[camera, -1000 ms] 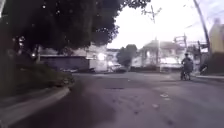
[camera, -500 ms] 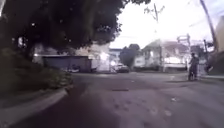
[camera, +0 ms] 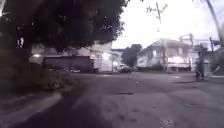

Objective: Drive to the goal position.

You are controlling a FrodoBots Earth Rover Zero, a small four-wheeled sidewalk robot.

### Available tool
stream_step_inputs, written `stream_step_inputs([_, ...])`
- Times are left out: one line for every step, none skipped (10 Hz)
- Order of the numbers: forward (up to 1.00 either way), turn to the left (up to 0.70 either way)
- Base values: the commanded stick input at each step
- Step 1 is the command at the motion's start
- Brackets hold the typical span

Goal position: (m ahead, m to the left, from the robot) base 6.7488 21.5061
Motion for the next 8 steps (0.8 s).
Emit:
stream_step_inputs([0.70,0.00])
stream_step_inputs([0.70,0.00])
stream_step_inputs([0.70,0.00])
stream_step_inputs([0.70,0.00])
stream_step_inputs([0.70,0.00])
stream_step_inputs([0.70,0.00])
stream_step_inputs([0.70,0.00])
stream_step_inputs([0.70,0.00])
